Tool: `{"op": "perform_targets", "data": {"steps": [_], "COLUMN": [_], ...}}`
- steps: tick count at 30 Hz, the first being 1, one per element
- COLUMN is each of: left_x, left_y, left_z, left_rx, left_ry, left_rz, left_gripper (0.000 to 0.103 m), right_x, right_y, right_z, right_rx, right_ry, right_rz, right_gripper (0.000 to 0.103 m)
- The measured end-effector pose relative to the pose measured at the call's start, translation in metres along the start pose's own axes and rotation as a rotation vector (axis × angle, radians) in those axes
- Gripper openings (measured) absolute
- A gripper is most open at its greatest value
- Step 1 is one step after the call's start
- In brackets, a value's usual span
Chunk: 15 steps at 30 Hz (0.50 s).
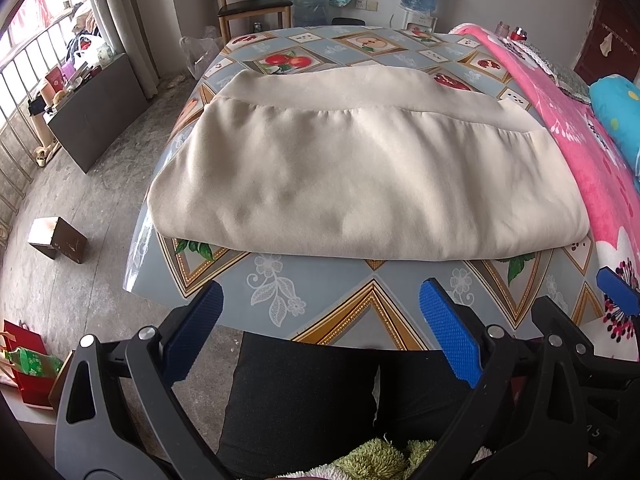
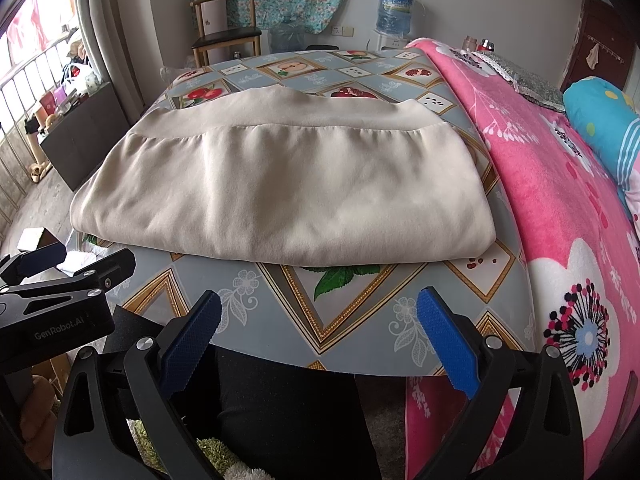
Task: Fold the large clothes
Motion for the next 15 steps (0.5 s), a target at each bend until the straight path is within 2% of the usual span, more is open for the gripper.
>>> {"op": "perform_targets", "data": {"steps": [15], "left_x": [0.0003], "left_y": [0.0001], "left_z": [-0.0004], "left_rx": [0.000], "left_ry": [0.001], "left_rz": [0.000], "left_gripper": [0.095], "right_x": [-0.0016], "right_y": [-0.0008], "right_z": [0.0002], "right_rx": [0.001], "right_ry": [0.002], "right_rz": [-0.001], "right_gripper": [0.096]}}
Point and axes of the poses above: each gripper's, at about its wrist camera, not at the fingertips, and y roughly against the way its jaws point, z to its right, x to its top, the point moved 1 cm from there along -y, roughly the way its jaws point, and after that the axes turned 2 degrees about -y, right-handed, at the moved point
